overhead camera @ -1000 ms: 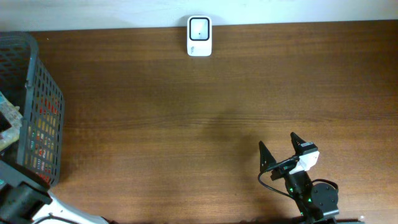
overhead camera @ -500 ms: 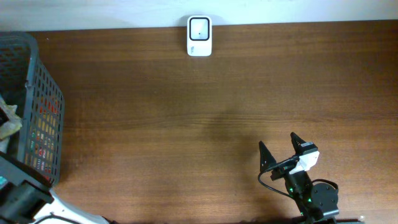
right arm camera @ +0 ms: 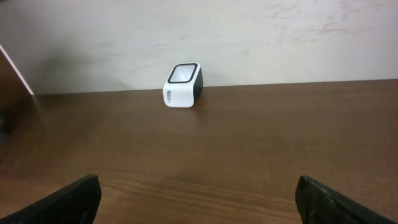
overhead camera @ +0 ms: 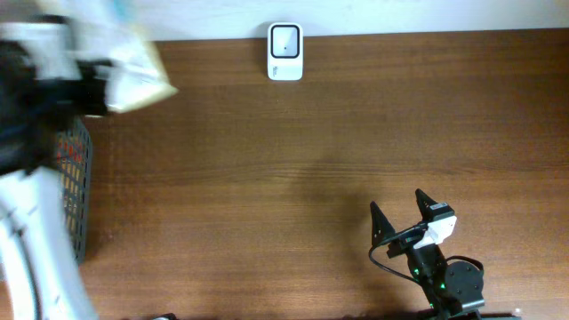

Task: Scan the item barcode
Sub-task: 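Place the white-and-blue snack bag on the table centre with left gripper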

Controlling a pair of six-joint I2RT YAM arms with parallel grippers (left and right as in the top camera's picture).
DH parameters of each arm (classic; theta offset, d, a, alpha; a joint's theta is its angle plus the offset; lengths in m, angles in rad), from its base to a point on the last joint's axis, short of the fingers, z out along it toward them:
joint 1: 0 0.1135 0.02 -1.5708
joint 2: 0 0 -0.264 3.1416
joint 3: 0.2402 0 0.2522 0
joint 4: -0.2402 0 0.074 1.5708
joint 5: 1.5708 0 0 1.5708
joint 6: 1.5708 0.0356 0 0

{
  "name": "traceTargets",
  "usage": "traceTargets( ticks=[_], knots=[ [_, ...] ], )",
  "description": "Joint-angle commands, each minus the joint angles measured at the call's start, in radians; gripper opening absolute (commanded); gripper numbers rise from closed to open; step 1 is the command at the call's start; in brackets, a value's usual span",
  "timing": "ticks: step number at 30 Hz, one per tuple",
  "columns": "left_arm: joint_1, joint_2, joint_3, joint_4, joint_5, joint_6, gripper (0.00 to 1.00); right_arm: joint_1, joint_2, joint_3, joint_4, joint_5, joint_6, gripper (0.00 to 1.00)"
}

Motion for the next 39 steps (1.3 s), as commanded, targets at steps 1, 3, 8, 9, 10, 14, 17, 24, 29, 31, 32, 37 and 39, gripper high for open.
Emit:
traceTargets(
  ticks=[1,3,8,9,10,14,17,24,29,31,32,37,39],
  knots=[
    [-0.245,0.161,-0.007,-0.134,-0.023,0.417,0.00,0.006,-0.008,-0.005,-0.004,0.002,0.008,0.98],
    [-0.361,0.263,-0.007,-0.182,-0.089,0.495,0.00,0.006,-0.008,-0.005,-0.004,0.002,0.008,0.99],
    [-0.599,0.478,-0.007,-0.308,-0.275,0.681,0.00,0.006,-0.008,-0.005,-0.004,0.002,0.008,0.99],
    [-0.628,0.509,-0.007,-0.315,-0.294,0.681,0.00,0.006,-0.008,-0.005,-0.004,0.002,0.008,0.98],
    [-0.650,0.537,-0.007,-0.315,-0.292,0.681,0.01,0.006,-0.008,-0.005,-0.004,0.002,0.008,0.99],
    [-0.692,0.594,-0.007,-0.296,-0.297,0.679,0.99,0.006,-0.008,-0.005,-0.004,0.002,0.008,0.99],
    [-0.686,0.591,0.079,-0.269,-0.333,0.525,0.99,0.006,-0.008,-0.005,-0.004,0.002,0.008,0.99],
    [-0.552,0.590,0.801,-0.468,-0.645,0.051,0.99,0.006,-0.008,-0.005,-0.004,0.002,0.008,0.99],
    [-0.280,0.590,1.135,-0.686,-0.735,-0.087,0.99,0.006,-0.008,-0.005,-0.004,0.002,0.008,0.99],
    [-0.167,0.591,1.131,-0.751,-0.735,-0.099,0.99,0.006,-0.008,-0.005,-0.004,0.002,0.008,0.99],
    [-0.047,0.591,1.110,-0.785,-0.731,-0.174,0.99,0.006,-0.008,-0.005,-0.004,0.002,0.008,0.99],
    [0.257,0.591,1.059,-0.789,-0.488,-0.188,0.99,0.006,-0.008,-0.005,-0.004,0.002,0.008,0.99],
    [0.323,0.592,1.037,-0.782,-0.478,-0.215,0.99,0.006,-0.008,-0.005,-0.004,0.002,0.008,0.99]
  ],
)
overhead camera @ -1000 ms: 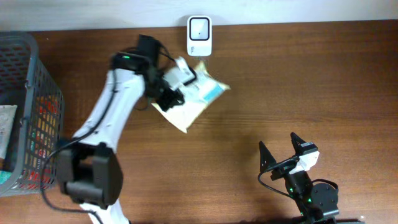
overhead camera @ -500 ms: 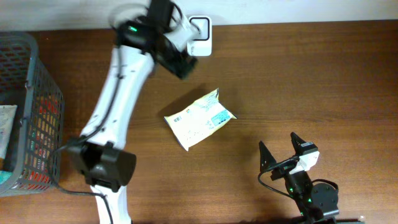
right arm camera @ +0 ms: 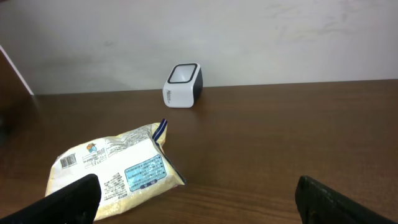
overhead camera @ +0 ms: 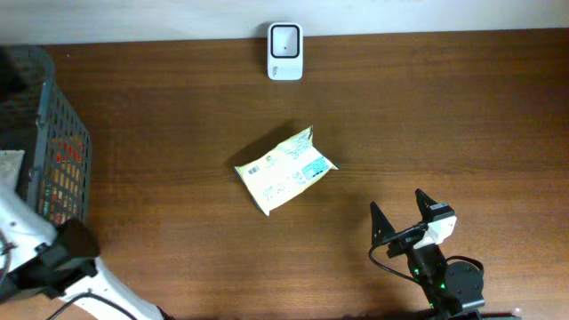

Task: Scan the item barcode
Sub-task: 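Place the white-and-blue snack bag on the table centre with left gripper, then grasp the red-and-yellow pasta package from the basket, place it on table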

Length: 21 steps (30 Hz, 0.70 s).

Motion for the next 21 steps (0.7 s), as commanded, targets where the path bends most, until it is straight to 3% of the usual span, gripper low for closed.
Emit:
traceTargets(
  ticks=[1,8,11,13,16,21],
  knots=[
    [0.081,0.003,-0.049,0.006,0.085,-0.046,0.99,0.006,-0.007,-0.005,-0.004,0.002,0.007,0.99],
    [0.112,0.003,-0.428,0.166,0.014,-0.040,0.99,0.006,-0.007,-0.005,-0.004,0.002,0.007,0.99],
    [0.126,0.003,-0.574,0.259,0.021,0.057,0.99,0.006,-0.007,-0.005,-0.004,0.002,0.007,0.99],
    [0.132,0.003,-0.709,0.352,0.028,0.181,0.99,0.006,-0.007,-0.005,-0.004,0.002,0.007,0.99],
    [0.145,0.003,-0.856,0.438,0.213,0.480,0.99,0.006,-0.007,-0.005,-0.004,0.002,0.007,0.99],
    [0.204,0.008,-1.007,0.504,0.217,0.682,0.99,0.006,-0.007,-0.005,-0.004,0.002,0.007,0.99]
  ],
)
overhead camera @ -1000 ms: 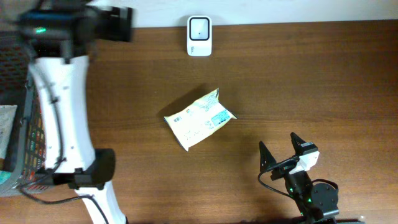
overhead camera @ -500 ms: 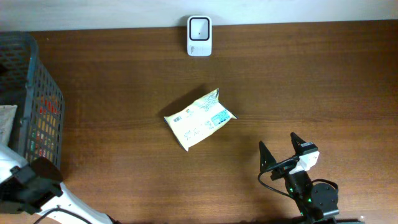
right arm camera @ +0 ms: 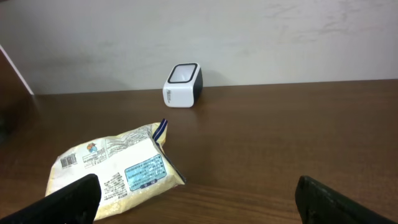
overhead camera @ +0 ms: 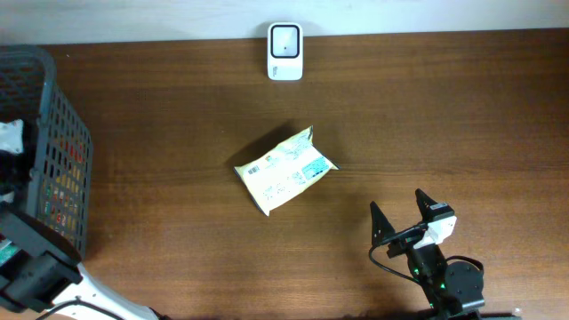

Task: Scan the item barcode
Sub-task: 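Grasp the red-and-yellow pasta package from the basket, place it on table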

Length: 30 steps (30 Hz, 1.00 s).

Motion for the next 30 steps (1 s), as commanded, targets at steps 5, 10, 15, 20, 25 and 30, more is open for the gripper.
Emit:
traceTargets(
  ticks=[5,10,15,20,25,30],
  knots=[
    [0.058,0.006,-0.216,0.160,0.067,0.146,0.99,0.006,-0.007,-0.005,-0.004,0.002,0.007,0.99],
    [0.058,0.009,-0.265,0.230,0.094,0.146,0.99,0.006,-0.007,-0.005,-0.004,0.002,0.007,0.99],
    [0.058,0.068,-0.265,0.233,0.096,0.146,0.70,0.006,-0.007,-0.005,-0.004,0.002,0.007,0.99],
    [0.058,0.068,-0.265,0.236,0.098,0.144,0.35,0.006,-0.007,-0.005,-0.004,0.002,0.007,0.99],
    [0.058,0.066,-0.246,0.232,0.140,0.085,0.00,0.006,-0.007,-0.005,-0.004,0.002,0.007,0.99],
    [0.058,0.026,0.048,0.087,0.142,-0.240,0.00,0.006,-0.007,-0.005,-0.004,0.002,0.007,0.99]
  ],
)
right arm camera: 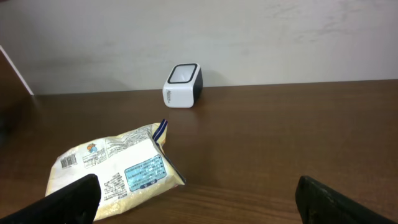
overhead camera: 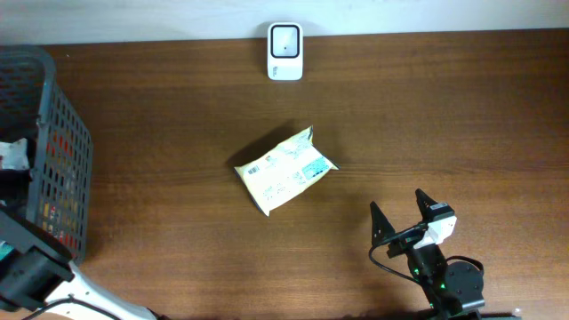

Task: Scan the item barcode
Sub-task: 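Grasp the red-and-yellow pasta package from the basket, place it on table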

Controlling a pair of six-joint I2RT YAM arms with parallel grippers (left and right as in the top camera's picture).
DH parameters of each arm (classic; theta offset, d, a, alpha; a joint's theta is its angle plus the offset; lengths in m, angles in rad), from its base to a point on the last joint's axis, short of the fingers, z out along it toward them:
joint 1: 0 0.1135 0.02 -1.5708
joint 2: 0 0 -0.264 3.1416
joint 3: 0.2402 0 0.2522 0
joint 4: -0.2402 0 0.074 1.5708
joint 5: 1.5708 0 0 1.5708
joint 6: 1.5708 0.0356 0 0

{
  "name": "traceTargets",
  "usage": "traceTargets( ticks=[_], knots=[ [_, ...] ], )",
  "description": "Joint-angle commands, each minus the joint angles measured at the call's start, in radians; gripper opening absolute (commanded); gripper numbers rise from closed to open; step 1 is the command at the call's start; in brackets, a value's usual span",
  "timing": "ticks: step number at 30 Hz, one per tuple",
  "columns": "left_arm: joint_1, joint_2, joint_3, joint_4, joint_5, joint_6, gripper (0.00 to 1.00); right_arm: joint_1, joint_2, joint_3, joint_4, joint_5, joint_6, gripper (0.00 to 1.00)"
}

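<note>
A pale yellow snack packet [overhead camera: 284, 169] lies flat in the middle of the table, printed side up; it shows too in the right wrist view as the packet [right arm camera: 115, 171], with a small barcode near its left end. The white barcode scanner [overhead camera: 284, 40] stands at the far edge, window up, and appears as the scanner [right arm camera: 182, 85]. My right gripper [overhead camera: 396, 200] rests open near the front right, aimed at the scanner, and the right gripper [right arm camera: 198, 182] holds nothing. My left arm [overhead camera: 25, 267] reaches over the basket at the left edge; its fingers are hard to make out.
A dark wire basket [overhead camera: 55, 169] with several packaged goods stands at the left edge of the table. A white wall runs behind the scanner. Brown wooden tabletop [overhead camera: 462, 116] lies to the right of the packet.
The left arm has shifted slightly over the basket at the left edge. The packet, the scanner and the right gripper have not moved.
At first the left arm was at the far left with the packet in it, blurred, and the table's middle was bare. Then the packet lay in the middle and the arm had drawn back to the left. Since then the arm has hovered at the basket.
</note>
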Motion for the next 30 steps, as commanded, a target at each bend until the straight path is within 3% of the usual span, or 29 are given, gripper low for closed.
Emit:
traceTargets(
  ticks=[1,5,8,11,15,17,19,28,29,30],
  knots=[
    [-0.006,-0.047,0.294,-0.120,0.055,-0.227,0.00,0.006,-0.007,-0.005,-0.004,0.002,0.008,0.99],
    [-0.008,-0.171,0.645,-0.169,0.357,-0.304,0.00,0.006,-0.007,-0.005,-0.004,0.002,0.008,0.99],
    [-0.047,-0.244,0.764,-0.170,0.577,-0.353,0.00,0.006,-0.007,-0.005,-0.004,0.002,0.008,0.99],
    [-0.185,-0.317,0.767,-0.192,0.525,-0.354,0.00,0.006,-0.007,-0.005,-0.004,0.002,0.008,0.99],
    [-0.505,-0.313,0.735,-0.413,0.110,-0.309,0.00,0.006,-0.007,-0.005,-0.003,0.002,0.008,0.99],
    [-0.626,-0.306,0.611,-0.443,-0.002,-0.309,0.00,0.006,-0.007,-0.005,-0.003,0.002,0.008,0.99],
    [-0.689,-0.306,0.426,-0.402,-0.001,-0.314,0.00,0.006,-0.007,-0.005,-0.004,0.002,0.008,0.99],
    [-0.789,-0.306,-0.340,0.065,0.121,-0.435,0.01,0.006,-0.007,-0.005,-0.004,0.002,0.008,0.99],
    [-0.798,-0.306,-0.377,0.101,0.133,-0.435,0.06,0.006,-0.007,-0.005,-0.004,0.002,0.008,0.99],
    [-0.804,-0.306,-0.389,0.112,0.134,-0.435,0.18,0.006,-0.007,-0.005,-0.004,0.002,0.008,0.99]
  ],
)
